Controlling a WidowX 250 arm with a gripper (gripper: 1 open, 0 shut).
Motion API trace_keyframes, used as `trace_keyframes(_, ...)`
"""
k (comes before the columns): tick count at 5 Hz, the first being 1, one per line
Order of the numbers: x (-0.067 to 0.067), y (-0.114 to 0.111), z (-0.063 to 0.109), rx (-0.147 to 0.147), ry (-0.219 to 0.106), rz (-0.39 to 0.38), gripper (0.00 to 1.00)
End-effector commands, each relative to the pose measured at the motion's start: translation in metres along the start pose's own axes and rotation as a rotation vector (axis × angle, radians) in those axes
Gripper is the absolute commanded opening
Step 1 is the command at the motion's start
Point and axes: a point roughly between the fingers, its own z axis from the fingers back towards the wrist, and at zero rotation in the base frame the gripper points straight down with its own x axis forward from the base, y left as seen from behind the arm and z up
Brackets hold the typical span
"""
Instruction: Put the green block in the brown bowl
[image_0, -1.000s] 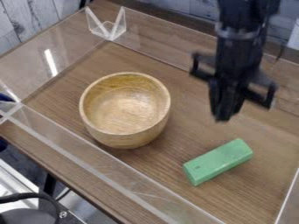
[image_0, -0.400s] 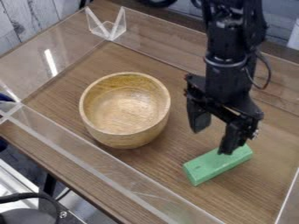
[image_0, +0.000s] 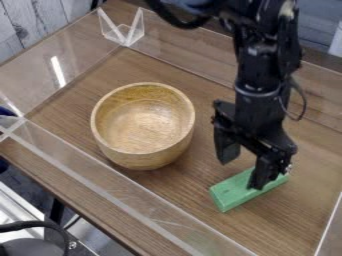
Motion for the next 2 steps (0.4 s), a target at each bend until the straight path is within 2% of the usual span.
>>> trace_keyframes(1,0.0056,-0.0009,-0.0030,0.002,-0.025,-0.018,1.00)
trace_keyframes(2,0.0056,-0.0002,-0.0121,0.002,-0.013,-0.017,1.00)
